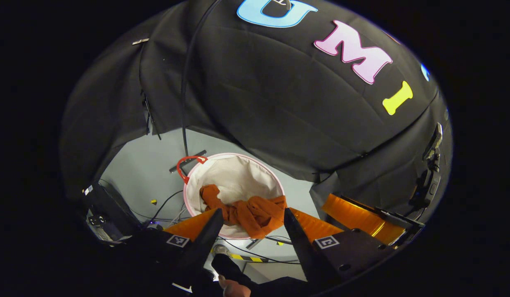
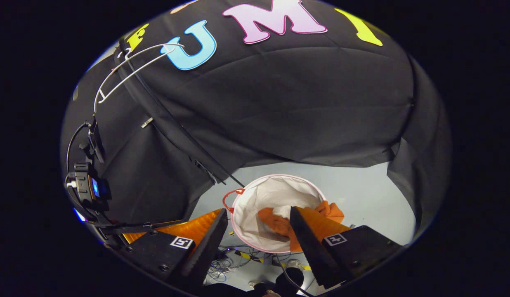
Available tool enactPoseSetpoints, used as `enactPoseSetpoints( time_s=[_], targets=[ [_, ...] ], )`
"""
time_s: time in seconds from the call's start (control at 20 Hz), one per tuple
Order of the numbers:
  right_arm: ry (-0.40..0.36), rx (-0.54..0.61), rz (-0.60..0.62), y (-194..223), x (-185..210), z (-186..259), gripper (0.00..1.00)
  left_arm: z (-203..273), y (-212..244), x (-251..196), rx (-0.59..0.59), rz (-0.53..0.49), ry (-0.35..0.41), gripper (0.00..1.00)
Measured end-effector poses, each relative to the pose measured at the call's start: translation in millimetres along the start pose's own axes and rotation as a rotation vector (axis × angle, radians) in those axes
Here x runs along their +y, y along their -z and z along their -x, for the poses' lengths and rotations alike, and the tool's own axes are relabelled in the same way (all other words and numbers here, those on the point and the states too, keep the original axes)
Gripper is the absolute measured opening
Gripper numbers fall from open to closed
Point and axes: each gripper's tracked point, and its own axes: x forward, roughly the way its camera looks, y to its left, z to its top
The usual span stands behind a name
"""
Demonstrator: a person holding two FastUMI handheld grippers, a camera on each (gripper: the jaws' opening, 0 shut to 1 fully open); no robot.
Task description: Grasp the clothes on the hanger with both hands and then place them into the laundry hamper below.
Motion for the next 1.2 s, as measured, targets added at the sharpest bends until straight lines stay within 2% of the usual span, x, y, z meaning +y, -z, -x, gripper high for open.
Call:
enactPoseSetpoints(
  time_s=[0.3, 0.35, 0.4, 0.45, 0.7, 0.85, 1.0, 1.15, 1.2],
  targets=[
    [-0.022, -0.157, 0.039, -30.2, 34.0, 68.5, 0.99, 79.7, -22.6, -17.7, -0.132, -0.079, 0.072, 0.94],
    [-0.024, -0.199, 0.047, -37.8, 41.1, 85.8, 0.98, 97.8, -28.4, -21.6, -0.167, -0.096, 0.092, 0.89],
    [-0.018, -0.247, 0.062, -46.4, 48.3, 104.1, 0.99, 117.8, -33.3, -24.1, -0.206, -0.114, 0.111, 0.89],
    [-0.010, -0.290, 0.075, -53.2, 52.7, 124.0, 0.99, 136.5, -39.2, -28.1, -0.241, -0.135, 0.130, 0.94],
    [0.015, -0.487, 0.114, -65.8, 89.3, 215.3, 0.98, 229.8, -53.7, -48.3, -0.407, -0.278, 0.213, 0.94],
    [0.017, -0.588, 0.157, -63.4, 118.0, 267.1, 0.98, 293.1, -47.8, -55.9, -0.502, -0.359, 0.269, 0.94],
    [-0.013, -0.749, 0.196, -69.6, 155.5, 327.8, 0.98, 349.1, -36.5, -69.1, -0.626, -0.444, 0.319, 0.94],
    [0.003, -0.875, 0.249, -65.7, 191.6, 385.9, 0.98, 418.2, -25.7, -67.0, -0.772, -0.483, 0.361, 0.94],
    [0.004, -0.902, 0.259, -62.1, 200.7, 400.3, 0.98, 442.1, -22.6, -68.4, -0.822, -0.484, 0.377, 0.89]
  ],
)
